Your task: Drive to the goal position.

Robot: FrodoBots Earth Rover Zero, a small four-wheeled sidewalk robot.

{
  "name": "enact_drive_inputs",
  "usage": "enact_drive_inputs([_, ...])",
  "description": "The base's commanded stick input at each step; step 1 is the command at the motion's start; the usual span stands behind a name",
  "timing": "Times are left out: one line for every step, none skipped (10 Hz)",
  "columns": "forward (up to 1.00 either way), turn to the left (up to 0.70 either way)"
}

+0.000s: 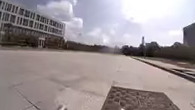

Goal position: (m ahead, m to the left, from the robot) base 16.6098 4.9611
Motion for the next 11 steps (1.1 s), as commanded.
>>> enact_drive_inputs([0.7,0.04])
enact_drive_inputs([0.7,0.04])
enact_drive_inputs([0.7,0.04])
enact_drive_inputs([0.7,0.04])
enact_drive_inputs([0.7,0.04])
enact_drive_inputs([0.7,0.04])
enact_drive_inputs([0.7,0.04])
enact_drive_inputs([0.7,0.04])
enact_drive_inputs([0.7,0.04])
enact_drive_inputs([0.7,0.04])
enact_drive_inputs([0.7,0.04])
